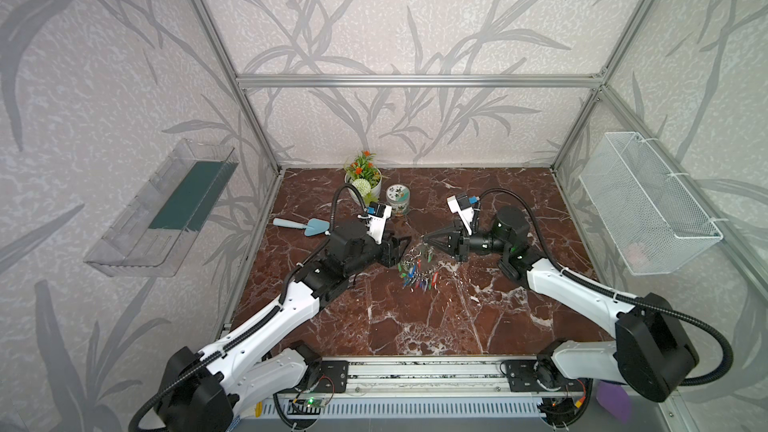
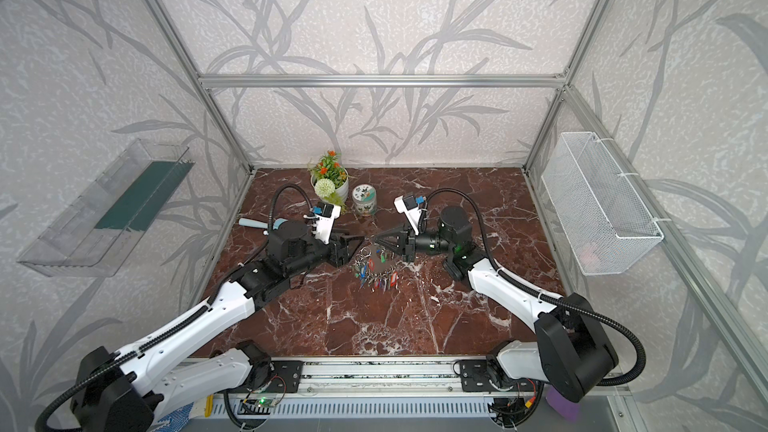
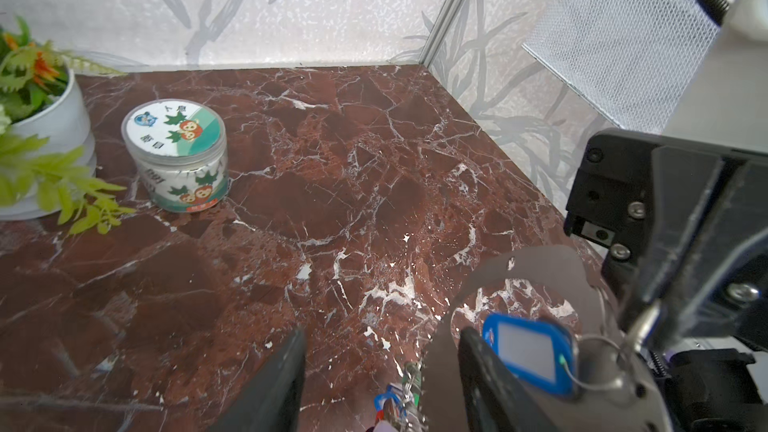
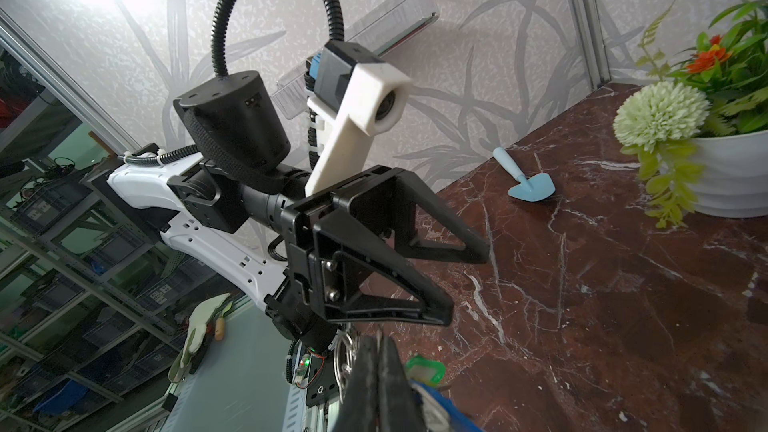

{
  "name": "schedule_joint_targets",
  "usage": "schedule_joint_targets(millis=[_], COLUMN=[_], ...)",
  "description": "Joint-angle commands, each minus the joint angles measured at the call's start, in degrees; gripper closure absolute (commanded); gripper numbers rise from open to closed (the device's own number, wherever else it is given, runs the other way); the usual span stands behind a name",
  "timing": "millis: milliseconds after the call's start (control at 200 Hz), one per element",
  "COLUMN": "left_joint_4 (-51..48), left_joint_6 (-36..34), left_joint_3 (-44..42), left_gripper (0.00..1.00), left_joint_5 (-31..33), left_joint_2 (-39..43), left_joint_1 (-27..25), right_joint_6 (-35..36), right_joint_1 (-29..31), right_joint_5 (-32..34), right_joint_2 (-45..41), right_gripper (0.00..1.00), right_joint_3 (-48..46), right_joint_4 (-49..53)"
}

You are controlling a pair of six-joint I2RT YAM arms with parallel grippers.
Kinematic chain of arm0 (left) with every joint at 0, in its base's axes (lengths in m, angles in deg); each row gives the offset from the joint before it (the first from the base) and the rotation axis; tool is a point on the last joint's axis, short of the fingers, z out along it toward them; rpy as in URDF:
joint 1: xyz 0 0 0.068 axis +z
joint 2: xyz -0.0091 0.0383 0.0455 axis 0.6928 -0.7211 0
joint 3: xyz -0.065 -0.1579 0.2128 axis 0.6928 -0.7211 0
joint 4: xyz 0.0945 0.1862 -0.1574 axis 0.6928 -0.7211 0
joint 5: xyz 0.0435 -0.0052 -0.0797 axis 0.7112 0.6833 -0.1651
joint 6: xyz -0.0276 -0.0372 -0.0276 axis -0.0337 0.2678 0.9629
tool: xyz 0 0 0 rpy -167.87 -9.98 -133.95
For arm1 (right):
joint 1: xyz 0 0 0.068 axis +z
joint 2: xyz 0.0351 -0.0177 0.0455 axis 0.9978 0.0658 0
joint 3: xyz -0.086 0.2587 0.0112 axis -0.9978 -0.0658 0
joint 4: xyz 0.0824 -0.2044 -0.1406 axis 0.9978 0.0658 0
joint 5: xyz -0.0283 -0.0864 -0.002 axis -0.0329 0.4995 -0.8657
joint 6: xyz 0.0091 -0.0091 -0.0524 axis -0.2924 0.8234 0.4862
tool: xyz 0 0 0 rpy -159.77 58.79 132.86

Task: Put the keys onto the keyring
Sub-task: 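Lower the steel plate onto the table and open both grippers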

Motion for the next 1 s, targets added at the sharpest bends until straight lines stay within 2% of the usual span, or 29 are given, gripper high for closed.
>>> schedule_joint_targets(millis=[0, 90, 205, 495, 575, 880, 995], left_joint_4=[-2.3, -3.9, -5.8, -4.6, -4.5, -3.1, -1.9], left_joint_6=[0.3, 0.4, 1.1, 2.4, 2.4, 3.5, 4.6], left_joint_3=[-1.1, -2.2, -2.7, -4.5, -4.6, -5.7, -5.7], left_gripper=[0.28, 0.14, 0.06, 0.05, 0.05, 0.05, 0.05], left_joint_5=[6.2, 9.3, 10.4, 8.8, 8.2, 7.0, 6.4], left_joint_2=[5.1, 9.0, 12.0, 12.7, 12.4, 11.8, 10.7], left_joint_1=[0.8, 2.3, 5.0, 7.1, 7.2, 7.4, 7.4], right_joint_6=[0.3, 0.3, 0.0, -2.4, -0.6, 4.1, 2.6], right_joint_1=[-0.2, -0.2, 0.4, 2.7, 2.4, -5.6, -8.6], right_joint_5=[1.2, 1.6, 2.0, 2.8, 4.3, 7.9, 8.4], right_joint_2=[0.1, 1.4, 3.9, 12.0, 12.1, 7.4, 8.3], right_gripper=[1.00, 1.00, 1.00, 1.00, 1.00, 1.00, 0.97], right_joint_3=[0.5, 1.5, 3.1, 8.3, 7.5, -6.4, -12.4], right_joint_4=[-3.6, -3.3, -4.2, -9.3, -7.3, -1.7, -7.4])
